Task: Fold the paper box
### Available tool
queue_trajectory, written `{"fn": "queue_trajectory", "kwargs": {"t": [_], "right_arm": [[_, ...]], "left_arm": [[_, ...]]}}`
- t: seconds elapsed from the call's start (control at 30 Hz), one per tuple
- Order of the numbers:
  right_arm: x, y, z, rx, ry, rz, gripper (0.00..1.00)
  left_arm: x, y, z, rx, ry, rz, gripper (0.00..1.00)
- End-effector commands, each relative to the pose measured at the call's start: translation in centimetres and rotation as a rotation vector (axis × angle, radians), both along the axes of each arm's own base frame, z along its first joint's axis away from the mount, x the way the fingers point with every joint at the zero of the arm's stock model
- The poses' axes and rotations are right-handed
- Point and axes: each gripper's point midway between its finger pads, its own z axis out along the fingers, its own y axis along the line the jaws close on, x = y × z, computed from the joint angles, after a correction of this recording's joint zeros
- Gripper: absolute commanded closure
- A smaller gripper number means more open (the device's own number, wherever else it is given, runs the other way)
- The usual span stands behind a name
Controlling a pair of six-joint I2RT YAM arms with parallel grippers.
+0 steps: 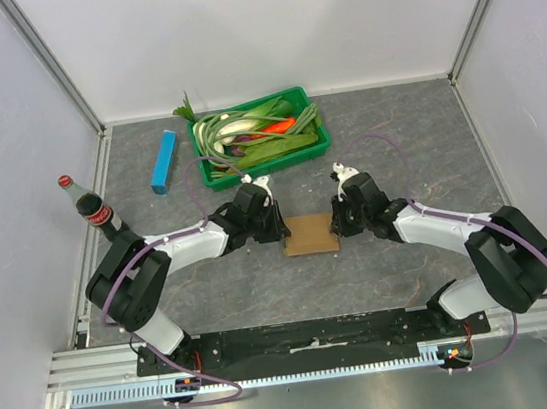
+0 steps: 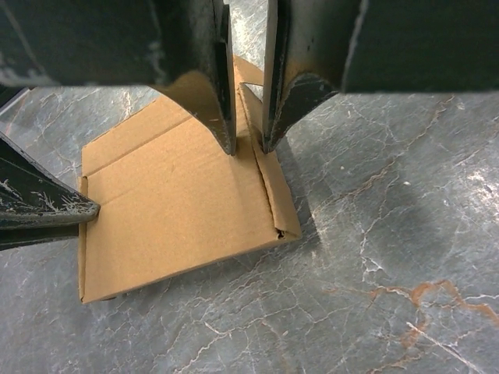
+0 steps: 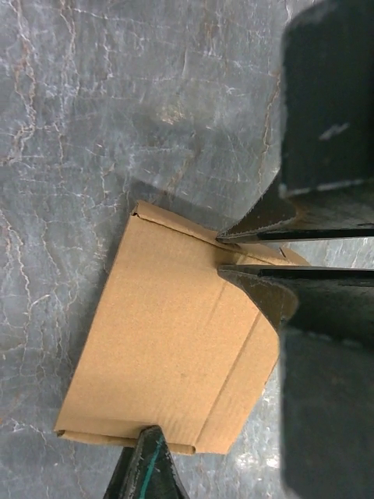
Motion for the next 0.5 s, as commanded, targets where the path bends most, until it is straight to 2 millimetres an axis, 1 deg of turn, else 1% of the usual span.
{"fn": "queue_trajectory", "kwargs": {"t": [0.0,0.03,0.07,0.1,0.13,0.2,0.27,0.3,0.33,0.37,0.4,0.43,0.47], "right_arm": [[-0.9,5.0,0.6,0.069,0.001,0.121,0.85],[-1.0,5.7,0.6,0.084,-0.004,0.134,0.85],[-1.4,6.0,0.1,0.099,0.02,0.146,0.86],[-1.4,6.4,0.2,0.127,0.022,0.143,0.86],[-1.5,6.5,0.0,0.132,0.031,0.143,0.86],[-1.6,6.4,-0.1,0.134,0.031,0.143,0.85],[-1.6,5.7,0.1,0.112,0.016,0.125,0.82],[-1.5,4.9,-0.1,0.084,0.014,0.103,0.8],[-1.3,4.5,0.4,0.072,-0.009,0.102,0.72],[-1.2,4.0,0.6,0.058,-0.013,0.092,0.67],[-0.9,3.4,0.7,0.044,-0.019,0.081,0.62],[-1.1,2.8,0.9,0.031,-0.017,0.086,0.57],[-1.2,2.6,1.1,0.029,-0.018,0.09,0.56]], "left_arm": [[-1.6,-5.2,1.6,-0.145,0.021,-0.095,0.77],[-2.1,-5.7,1.6,-0.157,0.031,-0.115,0.77],[-2.3,-6.0,1.3,-0.164,0.042,-0.121,0.78],[-2.4,-6.2,1.3,-0.176,0.046,-0.124,0.78],[-2.6,-6.4,1.2,-0.182,0.051,-0.129,0.78],[-2.8,-5.8,1.0,-0.174,0.045,-0.119,0.78],[-2.5,-4.8,0.7,-0.137,0.015,-0.091,0.76],[-2.1,-4.4,1.6,-0.129,-0.023,-0.091,0.75],[-1.9,-3.7,1.7,-0.102,-0.044,-0.077,0.71],[-1.8,-3.3,2.0,-0.087,-0.059,-0.074,0.66],[-1.6,-3.0,3.2,-0.081,-0.099,-0.079,0.63],[-1.1,-2.6,3.7,-0.066,-0.128,-0.062,0.6],[-1.1,-2.0,3.9,-0.05,-0.136,-0.06,0.55]]}}
